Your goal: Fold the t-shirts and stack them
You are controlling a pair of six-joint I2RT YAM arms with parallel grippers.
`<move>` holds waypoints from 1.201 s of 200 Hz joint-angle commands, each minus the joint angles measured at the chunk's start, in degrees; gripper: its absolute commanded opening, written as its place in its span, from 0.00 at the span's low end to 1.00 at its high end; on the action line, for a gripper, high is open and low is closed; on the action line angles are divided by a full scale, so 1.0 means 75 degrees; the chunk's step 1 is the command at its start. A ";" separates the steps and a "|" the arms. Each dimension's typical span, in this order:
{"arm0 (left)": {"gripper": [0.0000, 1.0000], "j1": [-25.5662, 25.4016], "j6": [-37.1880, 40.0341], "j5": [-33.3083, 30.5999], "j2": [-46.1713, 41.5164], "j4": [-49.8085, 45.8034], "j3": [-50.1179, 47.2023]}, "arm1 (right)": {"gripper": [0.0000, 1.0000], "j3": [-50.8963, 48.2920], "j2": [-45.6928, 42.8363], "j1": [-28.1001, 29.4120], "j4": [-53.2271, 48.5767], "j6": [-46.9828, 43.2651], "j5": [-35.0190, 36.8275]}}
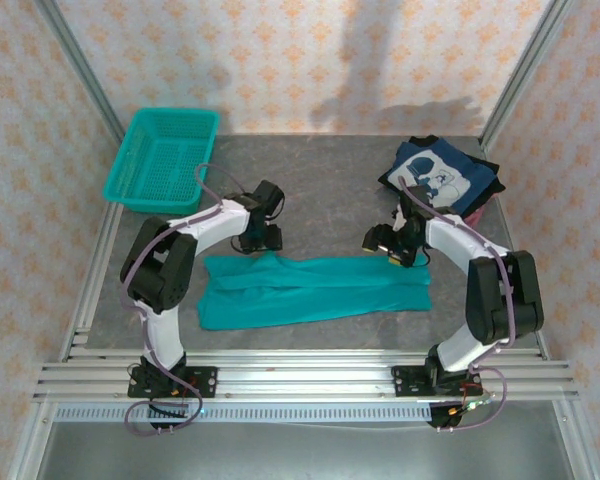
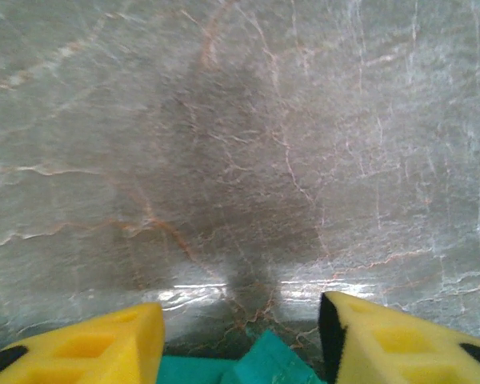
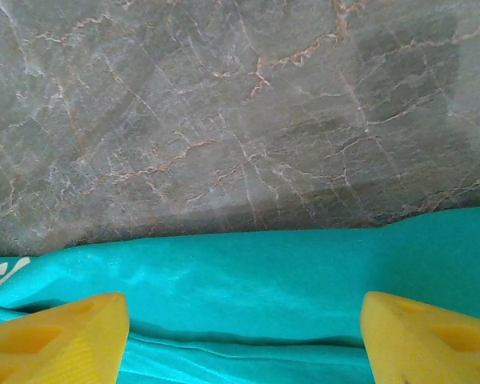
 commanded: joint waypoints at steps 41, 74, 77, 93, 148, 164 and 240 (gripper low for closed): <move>0.14 -0.0279 -0.0045 0.0029 -0.0595 -0.0244 -0.0187 | 0.74 0.0496 0.0531 0.0008 0.0144 -0.0104 -0.0038; 0.09 -0.0748 -0.0358 -0.0524 -0.1355 -0.0608 -0.0618 | 0.73 0.0621 0.0751 0.0016 0.0162 -0.0088 -0.0032; 0.09 -0.0798 -0.0415 -0.0551 -0.1417 -0.0603 -0.0678 | 0.73 0.0621 0.0774 0.0014 0.0172 -0.0083 -0.0035; 0.07 -0.1088 -0.0723 -0.0763 -0.1723 -0.0641 -0.0993 | 0.72 0.0638 0.0888 0.0023 0.0175 -0.0088 -0.0009; 0.10 -0.2010 -0.1697 -0.1236 -0.2513 -0.0699 -0.1912 | 0.71 0.0725 0.1262 0.0026 0.0197 -0.0078 -0.0044; 0.20 -0.2256 -0.1943 -0.1240 -0.2568 -0.0765 -0.2161 | 0.71 0.0756 0.1357 0.0026 0.0186 -0.0081 -0.0044; 0.66 -0.2164 -0.2201 -0.0499 -0.5049 0.0720 -0.3829 | 0.71 0.0929 0.1656 0.0020 0.0056 -0.0216 -0.0007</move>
